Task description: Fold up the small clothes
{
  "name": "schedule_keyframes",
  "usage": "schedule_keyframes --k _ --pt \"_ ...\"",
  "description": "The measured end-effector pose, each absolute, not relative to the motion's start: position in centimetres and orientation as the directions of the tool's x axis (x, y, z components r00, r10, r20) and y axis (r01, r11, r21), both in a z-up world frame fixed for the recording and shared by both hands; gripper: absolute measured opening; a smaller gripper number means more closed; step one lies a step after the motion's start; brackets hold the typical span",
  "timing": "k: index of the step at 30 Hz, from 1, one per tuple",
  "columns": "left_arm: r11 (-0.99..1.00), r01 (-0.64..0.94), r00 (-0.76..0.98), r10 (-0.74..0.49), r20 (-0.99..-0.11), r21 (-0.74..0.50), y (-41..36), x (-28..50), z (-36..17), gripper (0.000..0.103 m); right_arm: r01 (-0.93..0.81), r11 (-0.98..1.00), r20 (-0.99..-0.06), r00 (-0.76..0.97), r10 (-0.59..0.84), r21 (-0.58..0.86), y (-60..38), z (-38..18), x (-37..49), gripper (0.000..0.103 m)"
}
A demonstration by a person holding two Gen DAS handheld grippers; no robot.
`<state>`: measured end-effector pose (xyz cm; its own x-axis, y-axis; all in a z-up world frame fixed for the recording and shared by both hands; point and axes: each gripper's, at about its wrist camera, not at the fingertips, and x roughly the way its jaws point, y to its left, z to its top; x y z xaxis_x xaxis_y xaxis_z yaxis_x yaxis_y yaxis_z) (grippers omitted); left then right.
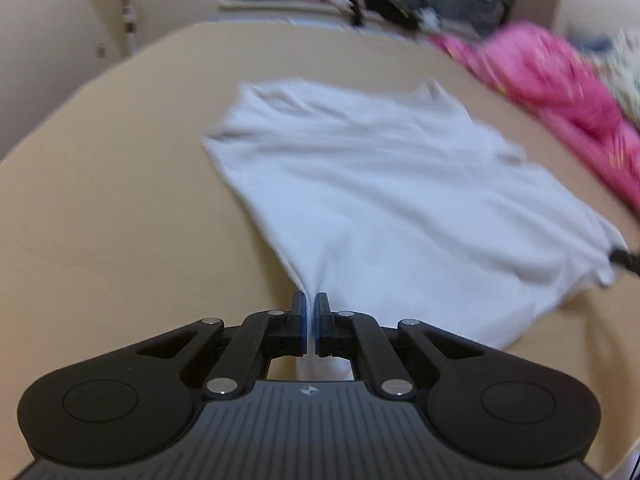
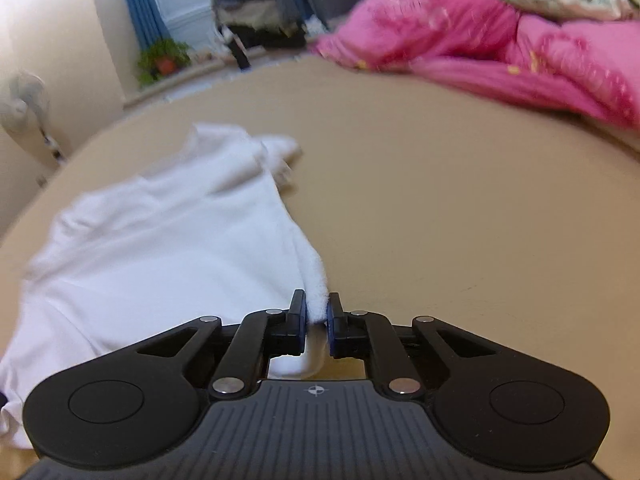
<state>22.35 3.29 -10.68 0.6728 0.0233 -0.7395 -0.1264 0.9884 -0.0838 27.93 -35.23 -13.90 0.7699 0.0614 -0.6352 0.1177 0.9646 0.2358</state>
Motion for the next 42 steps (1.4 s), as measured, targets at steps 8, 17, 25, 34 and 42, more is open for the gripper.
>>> schedule_keyframes --k 8,17,25,34,42 --pt "0.985 -0.092 0.723 -0.037 -0.690 -0.149 10.5 11.2 -4.1 0.003 0.090 0.936 -0.614 0.775 0.149 0.340 -34.7 -8.2 15.5 0.009" --pt "0.970 -0.132 0.562 -0.096 -0.821 -0.203 15.4 -2.2 -7.4 0.004 0.094 0.953 -0.742 0.651 0.160 0.288 -34.8 -8.1 1.2 0.009" --pt "0.963 -0.100 0.678 -0.117 -0.726 -0.249 14.9 -1.0 -4.9 0.012 0.150 0.973 -0.622 0.783 -0.008 0.177 -34.6 -5.8 2.0 0.039" --pt "0.986 0.054 0.760 -0.143 -0.633 -0.158 6.4 5.8 -3.6 0.012 0.088 0.919 -0.505 0.853 0.130 0.385 -36.5 -5.0 13.5 0.040" --pt "0.953 0.291 0.701 -0.268 -0.661 -0.078 -8.3 18.3 -6.2 0.025 0.192 0.872 -0.554 0.826 0.105 0.450 -38.1 -8.7 17.0 0.037"
